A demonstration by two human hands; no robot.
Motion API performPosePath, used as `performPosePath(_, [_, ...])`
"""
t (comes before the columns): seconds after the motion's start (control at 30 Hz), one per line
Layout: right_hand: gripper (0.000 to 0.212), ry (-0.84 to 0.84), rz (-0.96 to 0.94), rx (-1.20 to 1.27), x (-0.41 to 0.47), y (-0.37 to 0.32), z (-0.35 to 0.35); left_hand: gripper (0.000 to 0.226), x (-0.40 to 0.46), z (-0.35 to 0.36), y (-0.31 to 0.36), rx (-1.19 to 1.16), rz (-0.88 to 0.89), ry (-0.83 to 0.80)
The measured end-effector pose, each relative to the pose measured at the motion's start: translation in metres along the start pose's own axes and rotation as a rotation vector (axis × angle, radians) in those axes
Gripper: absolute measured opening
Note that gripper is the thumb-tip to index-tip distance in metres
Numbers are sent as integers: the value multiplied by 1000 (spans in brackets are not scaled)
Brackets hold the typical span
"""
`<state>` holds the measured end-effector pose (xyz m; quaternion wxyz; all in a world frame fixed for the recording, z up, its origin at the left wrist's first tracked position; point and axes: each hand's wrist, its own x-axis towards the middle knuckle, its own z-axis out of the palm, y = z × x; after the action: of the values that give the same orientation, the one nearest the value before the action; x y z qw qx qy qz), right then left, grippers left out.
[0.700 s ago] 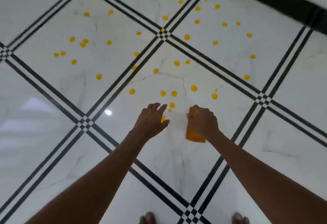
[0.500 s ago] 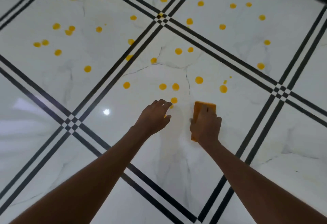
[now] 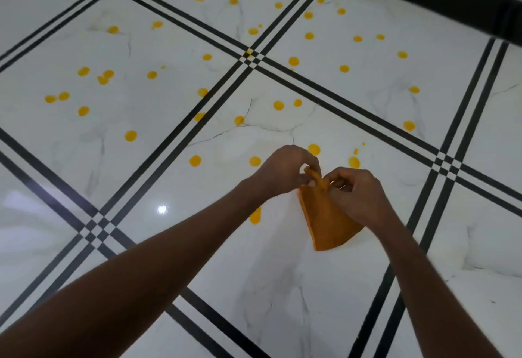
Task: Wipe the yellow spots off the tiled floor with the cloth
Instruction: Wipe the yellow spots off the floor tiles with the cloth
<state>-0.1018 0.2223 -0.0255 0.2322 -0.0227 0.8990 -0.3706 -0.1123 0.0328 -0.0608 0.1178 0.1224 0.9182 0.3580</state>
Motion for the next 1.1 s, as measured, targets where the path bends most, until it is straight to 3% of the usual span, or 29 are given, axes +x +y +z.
performPosePath(0.07, [27,21,-62,-24,2,-15,-26,13,3,-17,9,-76,4,101])
performPosePath(0.13, [32,51,-134,-31,1,-28,-51,11,2,-32,22,-143,3,201])
performPosePath(0.27, [25,54,-230,-27,-3,-37,-66,13,-11,-37,37,-178,49,324])
performPosePath(0.33, [22,43,-173,-83,-5,-20,-53,16,-23,-23,31,-136,39,297])
performPosePath(0.4, [23,29,-84,-162,-9,5,-24,22,-37,0,12,-1,-8,153])
performPosePath(0.47, [20,127,-37,-207,-11,31,15,28,-50,20,-14,124,-85,-37])
performPosePath(0.53, [35,219,-91,-350,-5,55,58,32,-57,26,-37,219,-147,-103])
performPosePath(0.6, [62,151,-163,-573,12,76,95,38,-57,22,-56,282,-174,-67])
performPosePath(0.67, [75,114,-230,-747,31,91,113,48,-52,12,-73,369,-197,-16])
performPosePath(0.77, [76,179,-252,-782,34,105,111,58,-46,-2,-97,498,-274,38])
performPosePath(0.9, [79,296,-100,-651,-35,104,140,57,-61,0,-124,568,-294,35])
performPosePath(1.0, [81,180,-309,-635,-80,102,174,58,-69,4,-136,555,-251,49])
performPosePath(1.1, [71,153,-520,-695,-5,113,140,58,-67,4,-143,527,-249,63])
